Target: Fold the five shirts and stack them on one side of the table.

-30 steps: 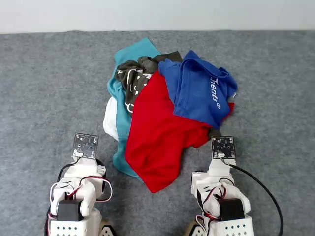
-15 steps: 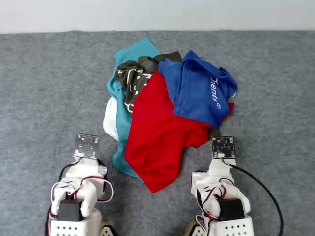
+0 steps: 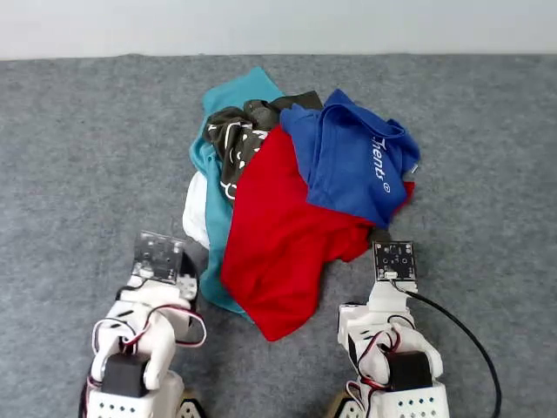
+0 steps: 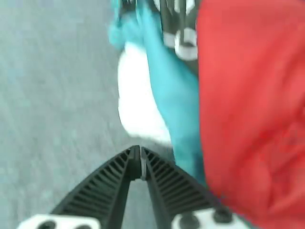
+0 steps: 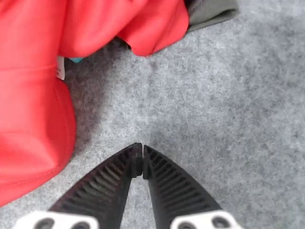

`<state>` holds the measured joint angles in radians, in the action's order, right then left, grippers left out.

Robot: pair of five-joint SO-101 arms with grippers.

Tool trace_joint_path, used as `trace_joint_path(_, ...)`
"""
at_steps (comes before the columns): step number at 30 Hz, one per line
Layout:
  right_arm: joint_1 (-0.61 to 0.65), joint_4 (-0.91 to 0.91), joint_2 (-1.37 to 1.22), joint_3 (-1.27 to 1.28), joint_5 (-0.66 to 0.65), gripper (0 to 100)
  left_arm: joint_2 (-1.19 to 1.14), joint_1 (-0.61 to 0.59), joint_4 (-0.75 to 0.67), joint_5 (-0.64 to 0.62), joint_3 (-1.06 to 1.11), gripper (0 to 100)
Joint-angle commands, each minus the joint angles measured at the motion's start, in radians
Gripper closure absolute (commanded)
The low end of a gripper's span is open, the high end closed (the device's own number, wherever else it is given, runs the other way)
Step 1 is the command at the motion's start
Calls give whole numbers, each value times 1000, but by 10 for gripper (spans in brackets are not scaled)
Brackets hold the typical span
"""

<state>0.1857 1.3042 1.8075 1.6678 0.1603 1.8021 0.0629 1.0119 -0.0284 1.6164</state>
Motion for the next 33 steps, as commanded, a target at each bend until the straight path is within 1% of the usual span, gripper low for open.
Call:
trace_joint_path(1, 5, 2, 8, 15, 9, 990, 9, -18, -100, 46, -99, 985)
trace_joint_path(4, 5, 2, 8, 15, 9, 990, 9, -25, -147, 204, -154, 985)
trace_joint_path(6, 5, 2, 8, 15, 9, 990, 8, -23, -169, 267, -197, 985)
trace_joint_path(8, 5, 2, 8, 15, 9, 990, 3, -17, -164, 269, -237, 985)
trace_joint_path(13, 5, 2, 8, 15, 9, 990, -3, -17, -81, 273, -361, 985)
trace_joint_path(15, 5, 2, 8, 15, 9, 990, -46, -11, -52, 273, -430, 985)
trace_joint_path(18, 5, 2, 8, 15, 9, 990, -222, 34, -17, 275, -553, 985)
trace_joint_path(22, 5, 2, 8, 15, 9, 990, -559, 71, 55, 276, -763, 984)
trace_joint_path(24, 5, 2, 8, 15, 9, 990, -729, 84, 107, 301, -865, 976)
trace_joint_path(25, 5, 2, 8, 15, 9, 990, -812, 86, 152, 341, -921, 953)
trace_joint_path(27, 5, 2, 8, 15, 9, 990, -962, 80, 230, 410, -1023, 870)
trace_joint_path(30, 5, 2, 8, 15, 9, 990, -1151, 78, 324, 393, -1161, 737)
trace_joint_path(33, 5, 2, 8, 15, 9, 990, -1301, 86, 367, 393, -1283, 661)
